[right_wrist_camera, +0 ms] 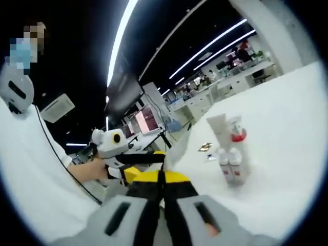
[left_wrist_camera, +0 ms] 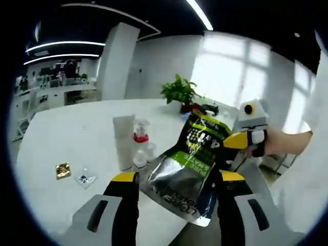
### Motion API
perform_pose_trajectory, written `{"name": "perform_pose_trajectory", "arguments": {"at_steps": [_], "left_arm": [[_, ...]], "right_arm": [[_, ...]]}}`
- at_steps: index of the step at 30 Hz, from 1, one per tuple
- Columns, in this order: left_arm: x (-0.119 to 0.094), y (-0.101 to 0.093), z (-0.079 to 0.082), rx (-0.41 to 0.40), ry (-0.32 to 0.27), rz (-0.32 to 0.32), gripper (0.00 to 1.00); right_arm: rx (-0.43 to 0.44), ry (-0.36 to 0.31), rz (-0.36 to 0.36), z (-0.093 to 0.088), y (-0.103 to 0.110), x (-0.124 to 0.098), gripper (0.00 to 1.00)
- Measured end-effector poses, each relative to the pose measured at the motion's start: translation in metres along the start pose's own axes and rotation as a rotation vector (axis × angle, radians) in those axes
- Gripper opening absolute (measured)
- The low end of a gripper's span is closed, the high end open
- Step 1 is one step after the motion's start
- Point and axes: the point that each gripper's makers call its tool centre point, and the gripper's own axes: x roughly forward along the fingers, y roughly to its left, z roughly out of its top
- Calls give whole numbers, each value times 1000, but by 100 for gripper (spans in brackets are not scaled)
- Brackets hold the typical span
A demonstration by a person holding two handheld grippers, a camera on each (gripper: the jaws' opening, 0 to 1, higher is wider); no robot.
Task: Arrange the skincare products in the storage area until every visible bottle or jar stands upright without overlapping.
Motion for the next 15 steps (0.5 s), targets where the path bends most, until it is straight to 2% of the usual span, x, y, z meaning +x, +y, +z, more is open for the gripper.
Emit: {"name": "perform_pose_trajectory", "arguments": {"at_steps": [3, 10, 13, 15], "left_arm": [[-4, -1, 4, -83, -50, -15, 63], [-10, 0, 2, -241, -104, -41, 66], [-11, -11, 5, -320, -135, -102, 65], [-10, -18, 5, -359, -133, -136, 63]], "right_arm": [[14, -37, 14, 8, 3, -4, 1], [37, -102, 58, 23, 14, -6, 1], [53, -133, 81, 29, 19, -6, 1], [70, -156, 99, 32, 24, -5, 1]]}}
